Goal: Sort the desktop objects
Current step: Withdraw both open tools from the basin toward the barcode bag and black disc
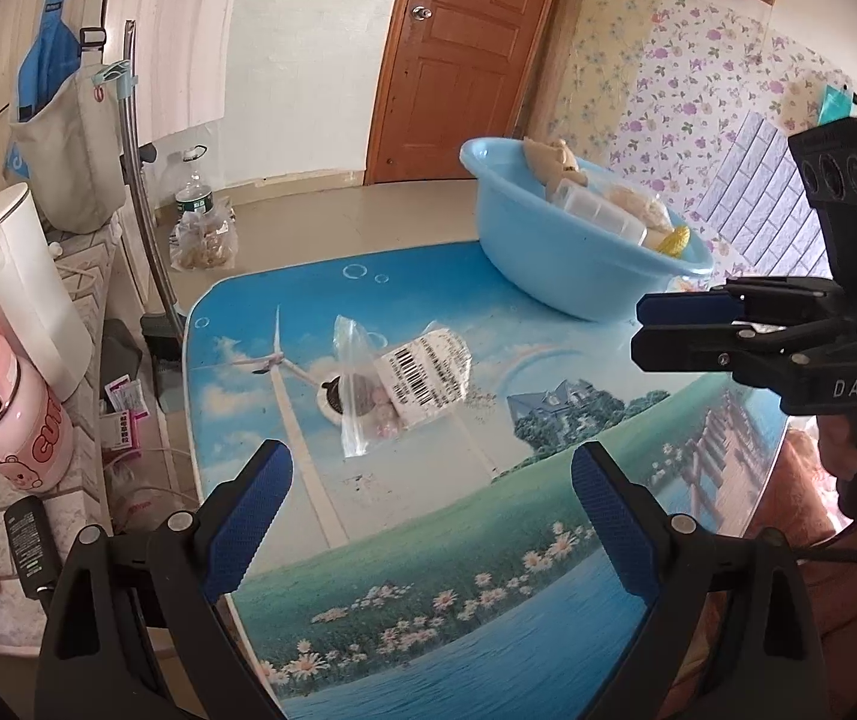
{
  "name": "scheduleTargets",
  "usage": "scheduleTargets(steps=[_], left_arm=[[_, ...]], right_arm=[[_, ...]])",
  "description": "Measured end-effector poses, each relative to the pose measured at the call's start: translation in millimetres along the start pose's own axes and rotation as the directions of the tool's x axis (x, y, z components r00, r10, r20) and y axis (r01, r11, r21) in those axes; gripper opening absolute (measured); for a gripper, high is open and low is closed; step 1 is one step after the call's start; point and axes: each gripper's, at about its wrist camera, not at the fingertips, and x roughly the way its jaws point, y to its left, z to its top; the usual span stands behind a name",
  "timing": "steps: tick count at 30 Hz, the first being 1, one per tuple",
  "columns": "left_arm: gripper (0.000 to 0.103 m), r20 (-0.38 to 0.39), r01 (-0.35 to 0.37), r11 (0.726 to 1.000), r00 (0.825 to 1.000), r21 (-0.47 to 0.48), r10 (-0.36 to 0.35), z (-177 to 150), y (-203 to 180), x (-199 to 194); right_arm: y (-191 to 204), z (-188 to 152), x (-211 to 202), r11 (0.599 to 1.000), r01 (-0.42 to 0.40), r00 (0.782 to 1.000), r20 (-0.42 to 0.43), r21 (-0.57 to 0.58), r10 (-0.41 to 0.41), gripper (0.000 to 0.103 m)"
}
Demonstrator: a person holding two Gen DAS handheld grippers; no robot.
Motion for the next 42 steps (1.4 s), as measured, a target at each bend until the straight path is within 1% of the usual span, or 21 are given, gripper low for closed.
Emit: scheduleTargets(steps=[13,19,22,25,28,30,34,36,37,39,42], left_arm=[[0.095,-0.022,0.008,1.0,1.0,0.004,-0.008,-7.6,5.7,5.5],[0.095,-0.03,-0.002,1.0,1.0,0.005,0.002,-11.0,6.8,7.9],[0.095,-0.028,-0.02,1.0,0.999,0.016,0.02,-11.0,6.6,8.0],[0.103,-0.027,-0.032,0.999,0.999,0.019,0.032,-10.6,7.9,8.1],[0.103,-0.021,-0.027,1.0,0.999,0.01,0.027,-10.7,10.6,7.2],[0.103,-0.02,-0.033,0.999,0.999,0.01,0.033,-11.0,11.2,7.2],[0.103,-0.021,-0.038,0.999,0.999,0.009,0.038,-11.8,12.6,7.4],[0.103,-0.02,-0.039,0.999,0.999,0.005,0.039,-12.2,13.9,6.9],[0.103,-0.02,-0.039,0.999,0.999,0.004,0.039,-12.5,14.4,6.7],[0.103,-0.02,-0.04,0.999,0.999,0.002,0.04,-13.1,15.2,6.5],[0.103,-0.021,-0.044,0.999,0.999,0.001,0.044,-13.7,17.0,6.3]], right_arm=[[-3.4,-4.6,21.9,0.999,-0.002,0.998,-0.064,0.035,0.004,0.043],[-5.5,-5.8,26.2,0.999,0.005,0.997,-0.078,0.044,-0.001,0.043],[-6.3,-6.1,28.8,0.999,0.007,0.997,-0.082,0.05,-0.003,0.043],[-6.2,-6.5,30.8,0.999,0.012,0.996,-0.086,0.053,-0.007,0.043],[-6.1,-6.0,31.5,0.998,0.02,0.996,-0.088,0.052,-0.016,0.045],[-6.0,-5.8,31.7,0.998,0.023,0.996,-0.087,0.053,-0.018,0.05],[-6.4,-5.8,32.6,0.998,0.024,0.996,-0.087,0.054,-0.019,0.055],[-7.2,-5.5,33.2,0.998,0.023,0.996,-0.085,0.061,-0.018,0.068],[-7.7,-5.3,33.8,0.998,0.021,0.996,-0.084,0.066,-0.016,0.071],[-7.5,-4.9,35.2,0.997,0.025,0.996,-0.088,0.067,-0.019,0.081],[-7.8,-4.6,36.3,0.997,0.032,0.996,-0.086,0.071,-0.026,0.09]])
